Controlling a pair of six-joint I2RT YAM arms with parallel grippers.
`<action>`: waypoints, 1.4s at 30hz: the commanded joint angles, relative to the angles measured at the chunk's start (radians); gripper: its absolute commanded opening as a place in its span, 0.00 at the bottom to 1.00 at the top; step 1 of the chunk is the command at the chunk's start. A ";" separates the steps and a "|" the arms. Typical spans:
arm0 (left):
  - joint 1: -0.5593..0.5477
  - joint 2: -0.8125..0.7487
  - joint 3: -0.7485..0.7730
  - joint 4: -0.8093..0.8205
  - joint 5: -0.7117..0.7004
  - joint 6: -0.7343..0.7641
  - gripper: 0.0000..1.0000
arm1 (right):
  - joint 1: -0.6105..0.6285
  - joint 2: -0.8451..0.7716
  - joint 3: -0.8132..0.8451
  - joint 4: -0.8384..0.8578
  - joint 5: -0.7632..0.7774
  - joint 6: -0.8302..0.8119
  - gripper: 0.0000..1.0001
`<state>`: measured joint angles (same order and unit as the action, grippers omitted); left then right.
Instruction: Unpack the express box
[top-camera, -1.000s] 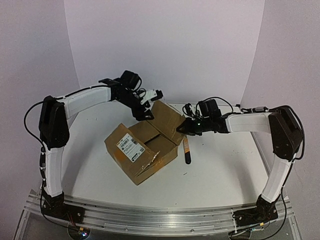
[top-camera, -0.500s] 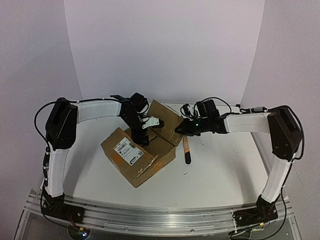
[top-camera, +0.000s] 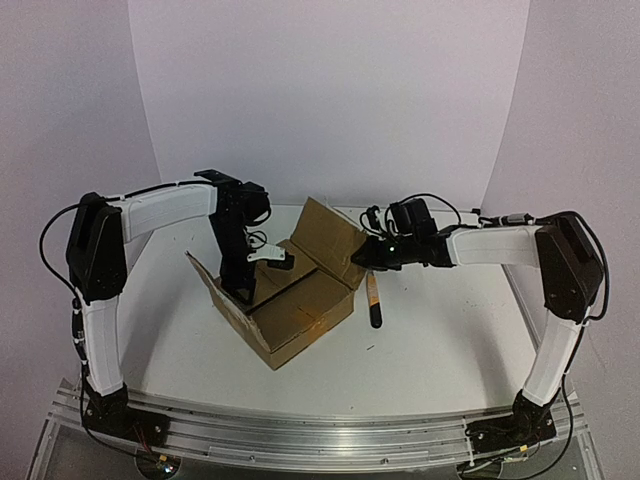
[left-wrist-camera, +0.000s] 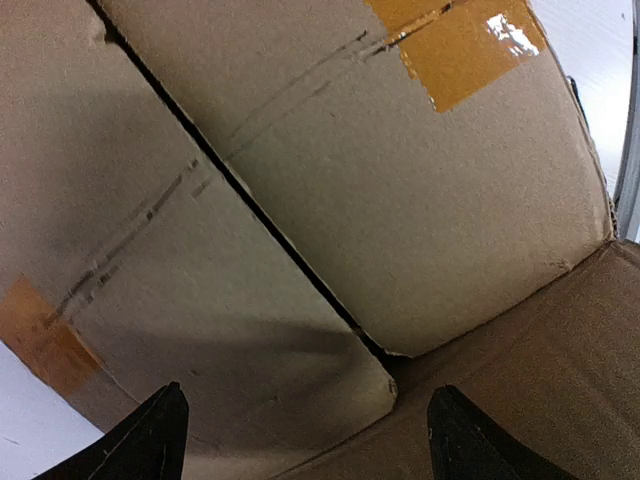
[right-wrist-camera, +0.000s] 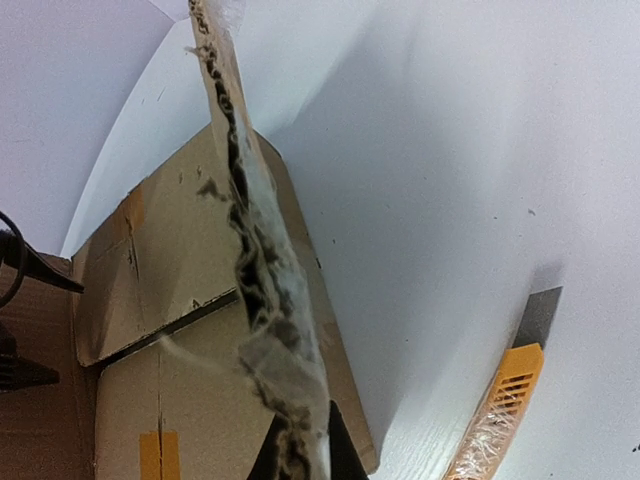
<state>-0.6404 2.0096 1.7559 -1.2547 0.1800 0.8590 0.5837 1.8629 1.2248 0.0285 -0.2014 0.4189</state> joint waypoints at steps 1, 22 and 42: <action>0.013 -0.149 -0.136 -0.069 -0.021 -0.095 0.86 | -0.007 0.022 0.062 0.004 0.053 -0.014 0.01; -0.016 -0.562 -0.759 0.965 -0.304 -0.214 1.00 | -0.028 0.138 0.180 0.021 -0.136 -0.061 0.03; -0.077 -0.290 -0.712 1.063 -0.594 -0.086 1.00 | -0.022 0.103 0.145 0.045 -0.134 -0.051 0.04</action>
<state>-0.7130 1.6902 1.0181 -0.2394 -0.2402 0.6983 0.5552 1.9869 1.3651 0.0437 -0.3174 0.3675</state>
